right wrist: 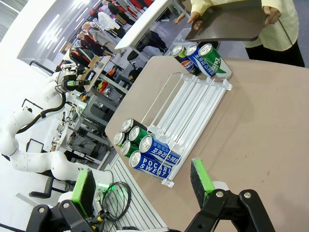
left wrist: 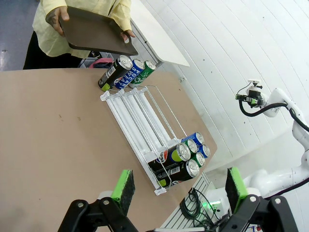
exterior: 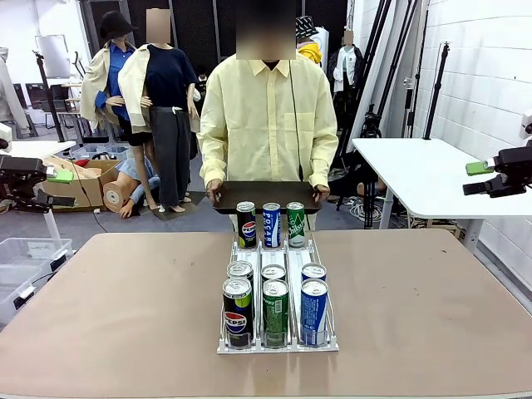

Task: Retrieve and hand over the desired beverage to the person.
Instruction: Pick up a can of the same type that the person held from the Automatic Can Dispenser.

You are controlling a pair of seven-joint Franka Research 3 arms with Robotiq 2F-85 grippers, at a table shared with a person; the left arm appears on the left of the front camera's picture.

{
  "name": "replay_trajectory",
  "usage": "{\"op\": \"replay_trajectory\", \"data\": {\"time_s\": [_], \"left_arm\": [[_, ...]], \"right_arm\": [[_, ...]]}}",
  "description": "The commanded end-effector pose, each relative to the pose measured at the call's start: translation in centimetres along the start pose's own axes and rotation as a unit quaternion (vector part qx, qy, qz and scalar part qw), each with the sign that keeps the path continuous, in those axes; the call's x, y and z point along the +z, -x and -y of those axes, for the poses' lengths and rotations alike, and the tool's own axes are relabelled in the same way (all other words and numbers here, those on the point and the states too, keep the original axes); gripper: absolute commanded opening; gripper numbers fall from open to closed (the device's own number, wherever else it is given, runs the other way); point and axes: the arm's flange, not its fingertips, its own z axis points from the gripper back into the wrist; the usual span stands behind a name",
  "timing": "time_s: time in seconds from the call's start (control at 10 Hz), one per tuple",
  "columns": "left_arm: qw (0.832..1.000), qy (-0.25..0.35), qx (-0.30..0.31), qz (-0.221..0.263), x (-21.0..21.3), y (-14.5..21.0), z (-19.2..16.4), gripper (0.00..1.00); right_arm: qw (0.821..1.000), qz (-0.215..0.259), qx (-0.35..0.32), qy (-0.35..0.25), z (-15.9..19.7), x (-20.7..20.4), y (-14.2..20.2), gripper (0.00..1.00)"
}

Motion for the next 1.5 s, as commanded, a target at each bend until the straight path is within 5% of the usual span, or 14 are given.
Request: {"op": "replay_trajectory", "data": {"time_s": [0.0,0.5,0.8,1.4], "left_arm": [[1.000,0.006,0.000,0.003,0.2,0.0,0.2,1.00],[1.000,0.006,0.000,0.003,0.2,0.0,0.2,1.00],[1.000,0.006,0.000,0.003,0.2,0.0,0.2,1.00],[1.000,0.006,0.000,0.003,0.2,0.0,0.2,1.00]], "right_arm": [[1.000,0.000,0.000,0.000,0.0,0.0,0.0,1.00],[0.994,-0.102,0.013,0.039,-4.7,-7.7,-1.1,1.00],[0.972,-0.217,0.040,0.081,-8.4,-14.5,-0.6,1.00],[0.910,-0.345,0.093,0.209,-15.0,-24.5,3.5,1.00]]}}
